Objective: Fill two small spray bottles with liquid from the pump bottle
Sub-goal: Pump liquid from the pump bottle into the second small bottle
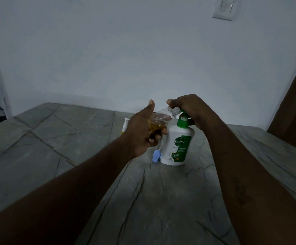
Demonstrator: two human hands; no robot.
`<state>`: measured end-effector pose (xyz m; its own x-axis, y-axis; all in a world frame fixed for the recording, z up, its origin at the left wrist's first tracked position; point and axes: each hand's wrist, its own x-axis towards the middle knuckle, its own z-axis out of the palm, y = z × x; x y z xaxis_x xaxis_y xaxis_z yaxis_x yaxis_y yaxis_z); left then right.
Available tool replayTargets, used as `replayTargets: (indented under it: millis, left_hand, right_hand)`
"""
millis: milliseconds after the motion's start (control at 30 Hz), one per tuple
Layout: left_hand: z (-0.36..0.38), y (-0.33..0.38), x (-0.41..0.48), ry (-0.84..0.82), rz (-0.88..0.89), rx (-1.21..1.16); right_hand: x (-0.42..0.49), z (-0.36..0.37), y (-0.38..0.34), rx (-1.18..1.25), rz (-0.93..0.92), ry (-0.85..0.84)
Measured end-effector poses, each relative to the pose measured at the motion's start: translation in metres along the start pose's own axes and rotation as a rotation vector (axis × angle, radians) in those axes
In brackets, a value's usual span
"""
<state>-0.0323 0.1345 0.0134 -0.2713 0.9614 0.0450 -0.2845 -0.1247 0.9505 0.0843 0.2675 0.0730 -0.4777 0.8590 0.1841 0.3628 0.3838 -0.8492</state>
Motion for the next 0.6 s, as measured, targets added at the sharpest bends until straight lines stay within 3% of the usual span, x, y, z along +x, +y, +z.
replayTargets:
  millis: [600]
  left_hand:
    - [0.0000, -0.0003, 0.0009, -0.013, -0.008, -0.005]
  right_hand:
    - [-0.0011, -0.0007, -0.0034, -0.040, -0.067, 0.031]
